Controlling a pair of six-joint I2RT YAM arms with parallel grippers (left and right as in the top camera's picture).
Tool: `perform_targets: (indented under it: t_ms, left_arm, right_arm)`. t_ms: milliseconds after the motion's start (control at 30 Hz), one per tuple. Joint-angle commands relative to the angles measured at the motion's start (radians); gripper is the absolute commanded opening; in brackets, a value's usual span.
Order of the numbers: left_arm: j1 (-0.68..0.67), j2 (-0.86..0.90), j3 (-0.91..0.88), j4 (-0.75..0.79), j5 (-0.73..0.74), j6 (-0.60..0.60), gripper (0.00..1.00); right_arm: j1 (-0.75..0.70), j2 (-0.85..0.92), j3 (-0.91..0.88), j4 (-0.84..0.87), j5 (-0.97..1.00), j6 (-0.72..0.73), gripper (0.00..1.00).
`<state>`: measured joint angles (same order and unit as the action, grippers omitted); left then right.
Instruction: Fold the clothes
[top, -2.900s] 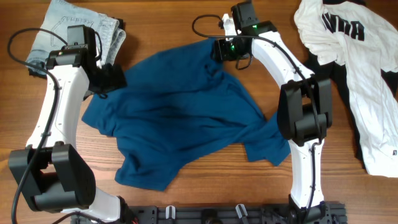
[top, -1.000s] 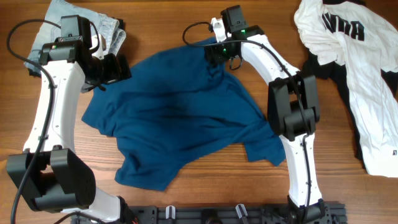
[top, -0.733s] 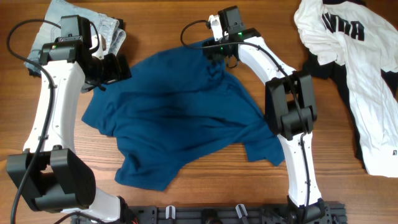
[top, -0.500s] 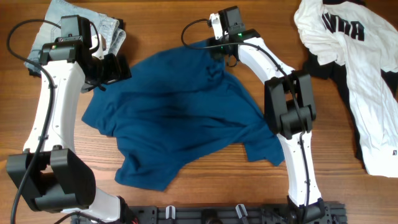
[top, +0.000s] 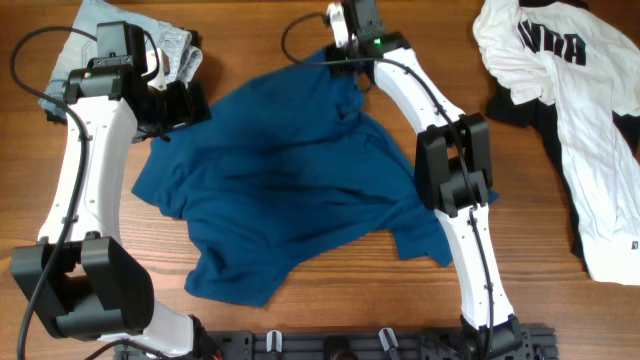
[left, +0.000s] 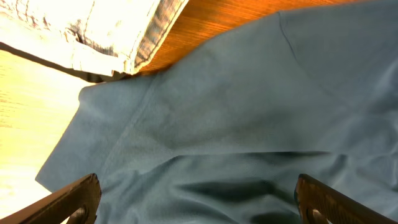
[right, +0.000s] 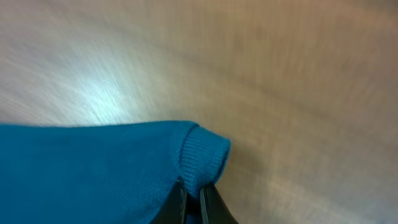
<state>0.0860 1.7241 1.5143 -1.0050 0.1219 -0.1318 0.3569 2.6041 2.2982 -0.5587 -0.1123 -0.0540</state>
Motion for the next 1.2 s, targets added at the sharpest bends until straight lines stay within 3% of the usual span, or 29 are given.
perform_targets:
  t_ms: [0,233,367,400,433,467,700,900,1033,1167]
  left_arm:
    - [0.001,0.010,0.018,0.027,0.017,0.020,1.00]
    - [0.001,0.010,0.018,0.064,0.023,0.020,1.00]
    - [0.001,0.010,0.018,0.070,0.024,0.020,1.00]
    - [0.001,0.010,0.018,0.070,0.024,0.020,1.00]
    - [0.001,0.010,0.018,0.069,0.024,0.020,1.00]
    - [0.001,0.010,0.018,0.067,0.024,0.020,1.00]
    - [0.001,0.010,0.018,0.033,0.024,0.020,1.00]
    - [0.001,0.010,0.018,-0.032,0.028,0.020,1.00]
    - [0.001,0.010,0.018,-0.035,0.059,0.013,1.00]
    - [0.001,0.010,0.018,-0.016,0.118,-0.089,1.00]
  right_arm:
    - [0.006,0.014,0.105,0.065,-0.016,0.001,0.04]
    - [0.011,0.014,0.118,0.314,-0.029,0.032,0.04]
    - [0.029,0.014,0.129,0.362,-0.045,0.030,0.07]
    - [0.034,0.011,0.148,0.331,-0.045,0.028,0.46]
    - [0.035,0.007,0.164,0.300,-0.045,0.027,0.91]
    - [0.036,-0.003,0.183,0.259,-0.045,0.027,1.00]
    - [0.006,-0.343,0.304,-0.468,-0.041,-0.025,1.00]
    - [-0.049,-0.590,0.303,-1.021,-0.032,0.089,1.00]
    - [-0.054,-0.656,0.188,-1.050,0.047,0.192,1.00]
    - [-0.054,-0.667,0.100,-1.050,0.069,0.253,1.00]
